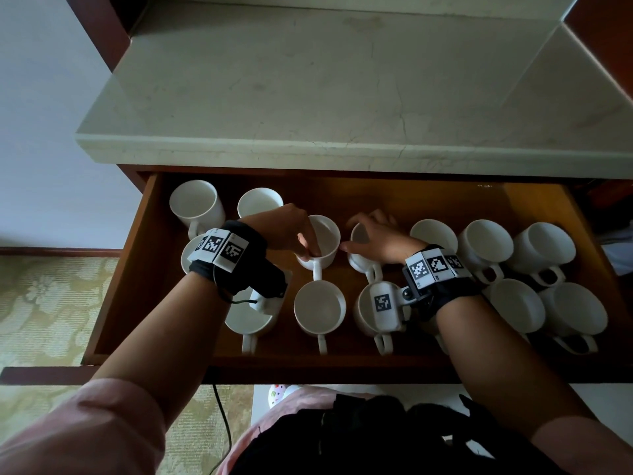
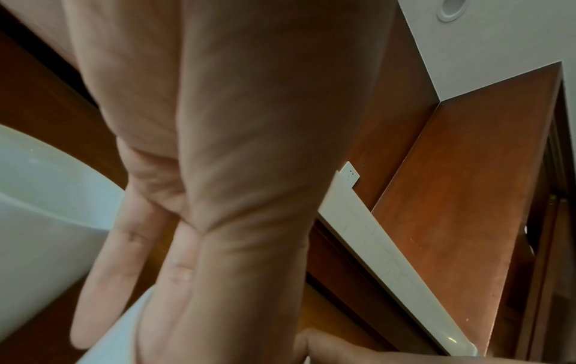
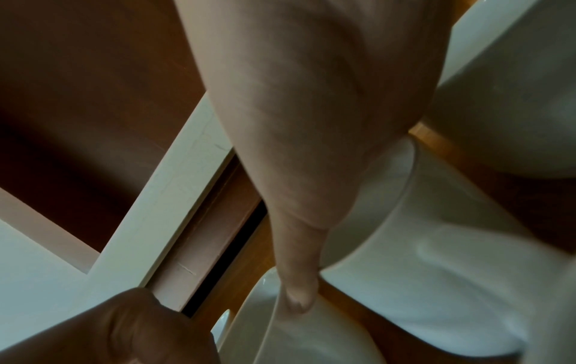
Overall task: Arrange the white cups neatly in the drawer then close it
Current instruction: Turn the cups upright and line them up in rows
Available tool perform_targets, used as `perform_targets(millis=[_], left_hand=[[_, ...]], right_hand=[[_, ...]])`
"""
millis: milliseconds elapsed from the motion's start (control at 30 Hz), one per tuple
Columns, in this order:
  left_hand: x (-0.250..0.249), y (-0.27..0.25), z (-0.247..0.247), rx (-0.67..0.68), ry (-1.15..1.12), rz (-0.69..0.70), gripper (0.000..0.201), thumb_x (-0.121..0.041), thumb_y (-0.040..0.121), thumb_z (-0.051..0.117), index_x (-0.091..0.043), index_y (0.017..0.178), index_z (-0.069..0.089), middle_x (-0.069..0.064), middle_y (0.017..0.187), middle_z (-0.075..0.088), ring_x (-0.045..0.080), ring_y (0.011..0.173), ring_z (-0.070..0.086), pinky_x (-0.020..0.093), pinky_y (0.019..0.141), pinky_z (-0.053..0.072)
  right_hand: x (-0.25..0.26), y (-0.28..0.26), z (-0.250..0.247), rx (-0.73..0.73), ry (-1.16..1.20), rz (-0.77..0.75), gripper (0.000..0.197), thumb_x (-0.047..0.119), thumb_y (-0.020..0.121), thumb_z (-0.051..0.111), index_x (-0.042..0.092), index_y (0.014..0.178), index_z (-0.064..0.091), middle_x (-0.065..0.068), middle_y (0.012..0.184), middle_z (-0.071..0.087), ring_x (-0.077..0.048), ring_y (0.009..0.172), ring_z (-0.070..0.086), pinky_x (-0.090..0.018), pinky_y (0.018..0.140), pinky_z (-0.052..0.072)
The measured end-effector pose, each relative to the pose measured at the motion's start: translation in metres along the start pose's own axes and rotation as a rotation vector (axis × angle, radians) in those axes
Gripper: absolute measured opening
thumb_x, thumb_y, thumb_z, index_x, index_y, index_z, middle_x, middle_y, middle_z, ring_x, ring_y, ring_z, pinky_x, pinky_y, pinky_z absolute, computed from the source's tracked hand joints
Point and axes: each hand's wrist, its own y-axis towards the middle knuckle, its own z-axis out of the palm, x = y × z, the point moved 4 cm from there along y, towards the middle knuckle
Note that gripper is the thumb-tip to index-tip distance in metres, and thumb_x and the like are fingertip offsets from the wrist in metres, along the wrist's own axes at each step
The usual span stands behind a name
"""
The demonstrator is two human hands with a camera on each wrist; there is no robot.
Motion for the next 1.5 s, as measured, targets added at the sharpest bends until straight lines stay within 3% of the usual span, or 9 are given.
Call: perform_targets(millis=[333, 600, 833, 933, 1000, 1067, 1267, 1400, 1500], left_hand=[[-0.003, -0.002, 0.0, -0.005, -0.049, 0.019, 0.023, -0.022, 0.077, 0.076, -0.031, 0.098, 0.076, -0.011, 0.104, 0.072, 0.003, 0.097, 0.064, 0.026, 0.095, 0.048], [-0.008, -0.006, -0.003, -0.02, 0.009, 0.02, 0.024, -0.022, 0.08, 0.074, -0.03, 0.102, 0.075, -0.011, 0.109, 0.07, 0.005, 0.102, 0.062, 0.019, 0.093, 0.041], [-0.004, -0.006, -0.001, -0.01, -0.028, 0.018, 0.026, -0.023, 0.076, 0.077, -0.033, 0.1, 0.074, -0.011, 0.105, 0.071, 0.005, 0.098, 0.064, 0.029, 0.095, 0.049], [-0.004, -0.008, -0.003, -0.021, -0.077, 0.03, 0.029, -0.018, 0.076, 0.077, -0.03, 0.103, 0.074, -0.01, 0.104, 0.072, 0.002, 0.096, 0.065, 0.02, 0.091, 0.049], [-0.003, -0.009, -0.008, -0.019, -0.122, 0.039, 0.031, -0.014, 0.077, 0.077, -0.025, 0.105, 0.074, -0.008, 0.106, 0.072, -0.001, 0.095, 0.065, 0.005, 0.081, 0.046], [0.003, -0.012, -0.015, -0.031, -0.179, 0.024, 0.034, -0.012, 0.077, 0.076, -0.022, 0.11, 0.072, -0.009, 0.108, 0.071, -0.004, 0.094, 0.064, -0.001, 0.073, 0.042], [0.023, -0.038, -0.037, -0.057, -0.189, -0.112, 0.023, -0.02, 0.081, 0.073, -0.019, 0.104, 0.071, -0.008, 0.1, 0.072, 0.0, 0.092, 0.065, 0.017, 0.088, 0.048], [0.037, -0.053, -0.026, 0.126, -0.2, -0.19, 0.016, -0.029, 0.084, 0.071, -0.024, 0.099, 0.072, -0.01, 0.097, 0.072, 0.006, 0.096, 0.067, 0.035, 0.097, 0.051], [0.043, -0.055, -0.018, 0.184, -0.235, -0.192, 0.02, -0.033, 0.083, 0.071, -0.029, 0.102, 0.071, -0.012, 0.101, 0.072, 0.008, 0.1, 0.066, 0.037, 0.097, 0.05]], right_hand=[[0.001, 0.0, 0.0, 0.011, 0.004, -0.002, 0.056, 0.055, 0.084, 0.057, 0.034, 0.133, 0.039, -0.005, 0.143, 0.025, -0.031, 0.135, 0.021, -0.042, 0.105, 0.027], [0.001, -0.001, 0.0, 0.004, 0.008, -0.007, 0.056, 0.055, 0.085, 0.057, 0.034, 0.133, 0.039, -0.005, 0.143, 0.026, -0.032, 0.136, 0.02, -0.043, 0.106, 0.027], [0.001, -0.002, -0.001, 0.012, 0.021, 0.0, 0.056, 0.057, 0.084, 0.056, 0.034, 0.133, 0.039, -0.005, 0.143, 0.026, -0.031, 0.137, 0.019, -0.043, 0.106, 0.027], [0.001, -0.002, -0.002, 0.016, 0.028, 0.008, 0.057, 0.058, 0.084, 0.057, 0.035, 0.133, 0.039, -0.005, 0.143, 0.026, -0.032, 0.137, 0.02, -0.044, 0.106, 0.027], [0.001, -0.003, -0.003, 0.025, 0.034, 0.013, 0.059, 0.058, 0.083, 0.057, 0.035, 0.134, 0.039, -0.006, 0.143, 0.026, -0.033, 0.137, 0.02, -0.045, 0.106, 0.028], [0.002, -0.003, -0.003, 0.032, 0.034, 0.031, 0.059, 0.059, 0.083, 0.056, 0.036, 0.134, 0.039, -0.007, 0.144, 0.026, -0.033, 0.138, 0.02, -0.046, 0.107, 0.027], [0.005, -0.007, -0.013, -0.063, 0.021, 0.091, 0.05, 0.055, 0.087, 0.052, 0.037, 0.132, 0.041, -0.005, 0.145, 0.028, -0.032, 0.139, 0.018, -0.048, 0.11, 0.017], [0.007, -0.009, -0.016, -0.074, 0.09, 0.023, 0.053, 0.054, 0.086, 0.055, 0.034, 0.133, 0.042, -0.005, 0.144, 0.031, -0.03, 0.137, 0.021, -0.05, 0.111, 0.022], [0.016, -0.01, -0.012, -0.032, 0.09, -0.008, 0.057, 0.053, 0.087, 0.054, 0.03, 0.137, 0.038, -0.006, 0.145, 0.029, -0.029, 0.137, 0.024, -0.047, 0.109, 0.027]])
